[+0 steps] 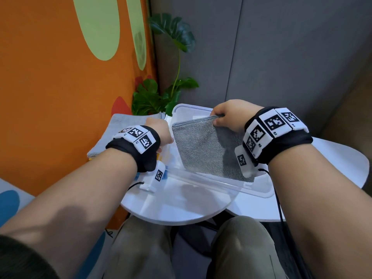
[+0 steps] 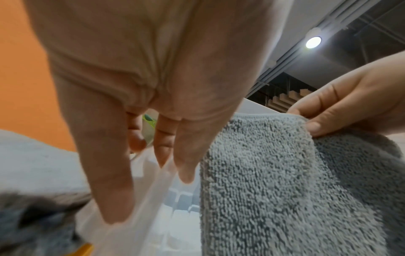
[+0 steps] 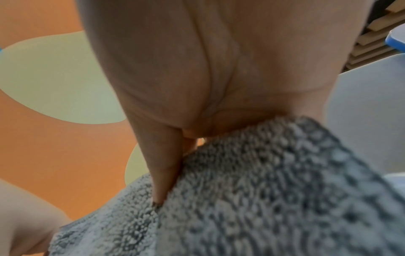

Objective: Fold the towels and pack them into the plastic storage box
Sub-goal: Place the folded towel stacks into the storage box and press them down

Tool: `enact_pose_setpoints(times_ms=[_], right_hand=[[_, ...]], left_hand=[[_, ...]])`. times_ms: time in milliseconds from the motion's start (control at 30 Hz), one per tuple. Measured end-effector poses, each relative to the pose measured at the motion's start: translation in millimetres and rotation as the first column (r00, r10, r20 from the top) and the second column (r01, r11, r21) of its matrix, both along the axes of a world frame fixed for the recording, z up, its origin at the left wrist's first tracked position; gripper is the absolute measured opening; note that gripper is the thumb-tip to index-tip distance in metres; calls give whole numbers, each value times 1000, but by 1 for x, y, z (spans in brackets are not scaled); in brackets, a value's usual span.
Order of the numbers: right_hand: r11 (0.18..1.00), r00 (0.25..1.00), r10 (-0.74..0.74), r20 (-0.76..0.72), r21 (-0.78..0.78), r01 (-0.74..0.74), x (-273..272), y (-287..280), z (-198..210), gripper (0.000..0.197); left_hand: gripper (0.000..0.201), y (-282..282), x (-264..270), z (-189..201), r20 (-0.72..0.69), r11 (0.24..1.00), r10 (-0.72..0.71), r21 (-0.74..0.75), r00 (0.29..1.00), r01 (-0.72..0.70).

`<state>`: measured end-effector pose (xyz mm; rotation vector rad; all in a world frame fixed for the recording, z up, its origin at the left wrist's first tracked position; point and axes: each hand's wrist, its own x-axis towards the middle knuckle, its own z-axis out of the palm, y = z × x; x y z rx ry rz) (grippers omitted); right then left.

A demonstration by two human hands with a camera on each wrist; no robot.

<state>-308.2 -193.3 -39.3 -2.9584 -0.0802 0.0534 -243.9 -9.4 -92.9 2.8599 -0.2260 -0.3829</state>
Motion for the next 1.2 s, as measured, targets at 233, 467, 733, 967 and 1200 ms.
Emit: enact_pose_setpoints(times_ms=[233, 467, 733, 967, 1200], right_hand=[[998, 999, -30, -20, 56, 31, -6, 2, -7, 24], [987, 992, -75, -105, -147, 59, -8, 10, -13, 31], [917, 964, -252, -83, -339, 210, 14, 17, -29, 19], [883, 943, -323, 76, -335, 329, 17, 18, -36, 24], [851, 929, -358, 91, -378, 364, 19, 22, -45, 29]], left_hand=[[33, 4, -10, -14, 86, 998, 36, -45, 996, -32], [36, 3, -15, -17, 86, 999, 39, -28, 996, -37], [34, 6, -14, -18, 90, 1000, 9, -22, 996, -7], [28, 7, -12, -16, 53, 1000, -4, -17, 999, 5], [23, 7, -13, -12, 48, 999, -26, -18, 999, 27]])
